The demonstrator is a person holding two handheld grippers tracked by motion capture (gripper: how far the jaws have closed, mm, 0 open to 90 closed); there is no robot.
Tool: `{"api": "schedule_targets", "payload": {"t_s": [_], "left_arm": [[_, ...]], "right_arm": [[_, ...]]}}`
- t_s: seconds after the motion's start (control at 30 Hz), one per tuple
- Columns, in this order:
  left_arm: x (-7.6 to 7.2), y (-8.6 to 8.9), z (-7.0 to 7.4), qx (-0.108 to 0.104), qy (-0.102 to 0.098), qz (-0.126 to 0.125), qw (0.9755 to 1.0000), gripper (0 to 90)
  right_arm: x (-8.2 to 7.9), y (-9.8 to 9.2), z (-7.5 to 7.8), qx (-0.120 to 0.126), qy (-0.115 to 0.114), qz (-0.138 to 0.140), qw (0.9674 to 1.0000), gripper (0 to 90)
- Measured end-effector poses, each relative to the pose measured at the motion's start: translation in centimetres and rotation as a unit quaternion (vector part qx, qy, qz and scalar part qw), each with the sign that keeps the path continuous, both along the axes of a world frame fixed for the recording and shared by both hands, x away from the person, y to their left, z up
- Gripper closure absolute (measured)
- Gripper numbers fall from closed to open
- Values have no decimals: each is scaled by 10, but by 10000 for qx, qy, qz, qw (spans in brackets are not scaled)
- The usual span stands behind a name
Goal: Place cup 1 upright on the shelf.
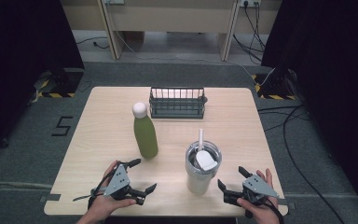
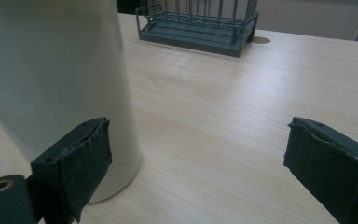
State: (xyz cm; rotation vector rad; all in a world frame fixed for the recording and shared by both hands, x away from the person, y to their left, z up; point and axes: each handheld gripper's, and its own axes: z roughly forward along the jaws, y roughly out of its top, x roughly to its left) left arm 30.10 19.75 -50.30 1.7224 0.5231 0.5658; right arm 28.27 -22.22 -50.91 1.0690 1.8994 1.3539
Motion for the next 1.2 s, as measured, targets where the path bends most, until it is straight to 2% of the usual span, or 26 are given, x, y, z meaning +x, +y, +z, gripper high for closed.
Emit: {"api": "schedule_targets", "payload": {"t_s": [0.13, 0.2, 0.37, 0.73, 1.2], "left_arm": [[0, 7, 0, -26, 1, 127, 9999, 0], [-1, 11, -1, -54, 26, 215, 9998, 0], [0, 13, -2, -52, 26, 270, 9996, 0], [1, 13, -3, -40, 42, 280, 9996, 0], [1, 12, -4, -50, 67, 273, 9996, 0]], "right_arm": [[-2, 4, 1, -17, -40, 138, 9999, 72], [-5, 8, 1, -34, -72, 302, 9995, 70], [-9, 15, 4, -34, -144, 522, 9985, 63], [-15, 30, 7, -31, -150, 914, 9957, 34], [3, 55, 8, -85, -179, 1169, 9929, 29]]}}
